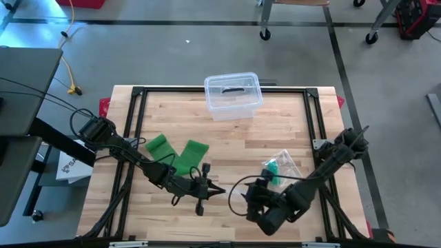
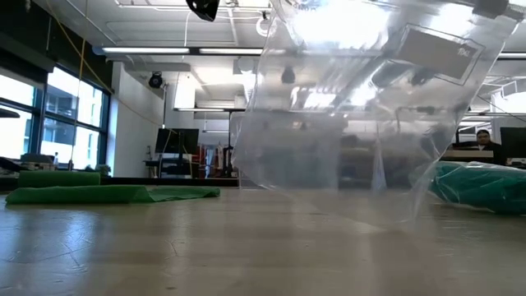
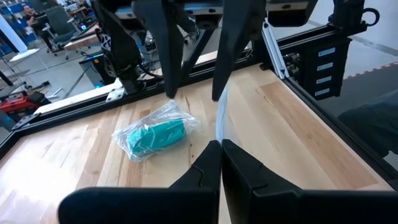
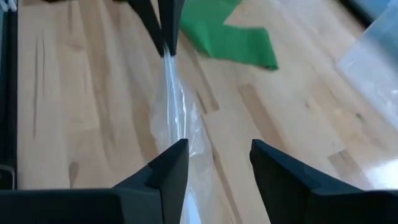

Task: Roll bandage
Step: Open the transparent zip bag

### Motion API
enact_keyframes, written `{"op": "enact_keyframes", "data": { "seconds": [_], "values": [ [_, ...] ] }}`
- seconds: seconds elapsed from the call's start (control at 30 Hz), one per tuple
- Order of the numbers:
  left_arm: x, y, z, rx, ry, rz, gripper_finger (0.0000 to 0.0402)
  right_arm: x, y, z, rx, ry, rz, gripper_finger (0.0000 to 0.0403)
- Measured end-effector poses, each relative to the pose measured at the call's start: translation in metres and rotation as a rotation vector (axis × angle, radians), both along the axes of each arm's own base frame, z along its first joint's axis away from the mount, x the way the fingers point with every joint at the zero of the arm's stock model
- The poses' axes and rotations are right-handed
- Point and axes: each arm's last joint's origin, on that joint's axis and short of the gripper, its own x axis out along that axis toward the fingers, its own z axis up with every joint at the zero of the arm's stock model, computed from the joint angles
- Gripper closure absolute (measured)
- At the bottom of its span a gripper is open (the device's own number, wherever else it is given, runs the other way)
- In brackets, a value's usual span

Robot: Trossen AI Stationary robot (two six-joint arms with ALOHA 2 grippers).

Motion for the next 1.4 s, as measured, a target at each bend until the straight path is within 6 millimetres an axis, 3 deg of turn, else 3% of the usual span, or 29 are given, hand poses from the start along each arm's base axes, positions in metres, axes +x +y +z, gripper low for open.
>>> {"op": "enact_keyframes", "data": {
  "seconds": [0.2, 0.9, 1.2, 1.4],
  "values": [
    [0.0, 0.0, 0.0, 0.0, 0.0, 0.0, 0.0401, 0.003, -0.003, -0.002, 0.06, 0.067, 0.038, 0.0245],
    [0.0, 0.0, 0.0, 0.0, -0.001, 0.0, 0.0401, 0.003, -0.006, 0.004, 0.055, 0.052, 0.045, 0.0246],
    [0.0, 0.0, 0.001, -0.007, -0.005, -0.013, 0.0401, 0.012, -0.007, -0.013, 0.068, 0.132, 0.048, 0.0248],
    [0.001, -0.002, 0.003, -0.016, -0.03, -0.039, 0.0401, 0.018, -0.009, -0.023, 0.063, 0.184, 0.061, 0.0291]
  ]
}}
